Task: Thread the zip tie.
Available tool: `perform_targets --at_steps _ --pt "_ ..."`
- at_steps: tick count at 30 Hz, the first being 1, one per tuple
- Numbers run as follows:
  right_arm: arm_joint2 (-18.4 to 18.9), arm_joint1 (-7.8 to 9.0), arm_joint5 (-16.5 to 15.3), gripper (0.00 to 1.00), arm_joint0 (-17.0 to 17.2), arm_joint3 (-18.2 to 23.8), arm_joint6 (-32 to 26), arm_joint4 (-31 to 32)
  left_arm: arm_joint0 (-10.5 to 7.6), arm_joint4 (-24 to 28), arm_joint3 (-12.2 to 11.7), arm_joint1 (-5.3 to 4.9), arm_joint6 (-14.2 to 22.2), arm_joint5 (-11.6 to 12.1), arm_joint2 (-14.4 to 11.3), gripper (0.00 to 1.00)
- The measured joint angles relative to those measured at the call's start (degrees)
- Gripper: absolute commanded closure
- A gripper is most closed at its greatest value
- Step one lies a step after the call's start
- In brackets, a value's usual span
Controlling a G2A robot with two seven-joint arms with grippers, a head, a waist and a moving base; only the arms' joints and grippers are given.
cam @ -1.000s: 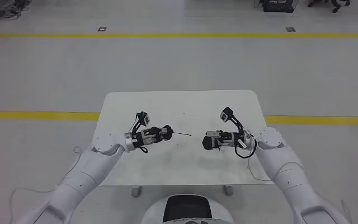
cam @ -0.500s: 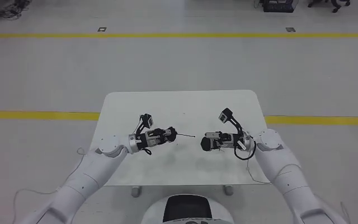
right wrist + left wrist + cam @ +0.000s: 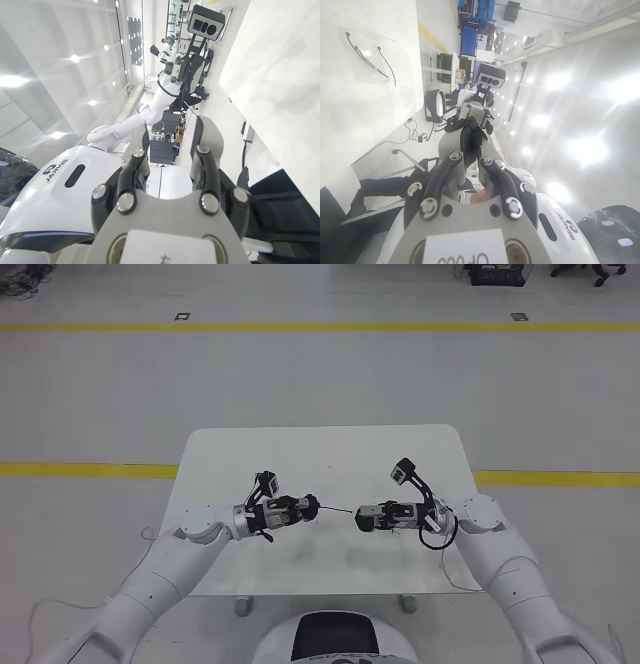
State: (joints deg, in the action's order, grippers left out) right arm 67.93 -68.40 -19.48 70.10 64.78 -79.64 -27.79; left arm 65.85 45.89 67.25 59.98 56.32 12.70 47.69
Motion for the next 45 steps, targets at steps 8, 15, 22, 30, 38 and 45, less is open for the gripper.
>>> perform_targets --at_steps 8,15,22,30,38,45 --pt "0.44 -0.65 0.00 0.76 -0.13 -0.82 0.00 1.34 -0.23 0.86 -0.66 0.39 0.71 0.07 0.05 1.00" --pt "1.02 -1.23 0.00 0.77 -0.03 -0.87 0.51 2.58 -0.43 0.25 -0.74 0.73 0.77 0.06 -0.33 1.00" --pt "1.71 -1.83 0.00 0.86 0.12 -0.50 0.44 3.29 -0.47 0.08 -1.05 0.98 1.13 0.23 -0.45 1.00" --pt "2.26 -2.52 0.00 0.88 0.19 -0.52 0.89 4.61 -0.49 0.02 -1.27 1.17 1.62 0.17 -0.32 1.00" --pt "2.95 -3.07 0.00 0.91 0.23 -0.86 0.63 5.28 -0.47 -0.20 -1.45 1.33 1.92 -0.04 -0.20 1.00" --pt "3.28 -3.48 0.00 0.91 0.07 -1.43 0.24 5.67 -0.44 -0.48 -1.52 1.46 1.76 -0.28 -0.13 1.00"
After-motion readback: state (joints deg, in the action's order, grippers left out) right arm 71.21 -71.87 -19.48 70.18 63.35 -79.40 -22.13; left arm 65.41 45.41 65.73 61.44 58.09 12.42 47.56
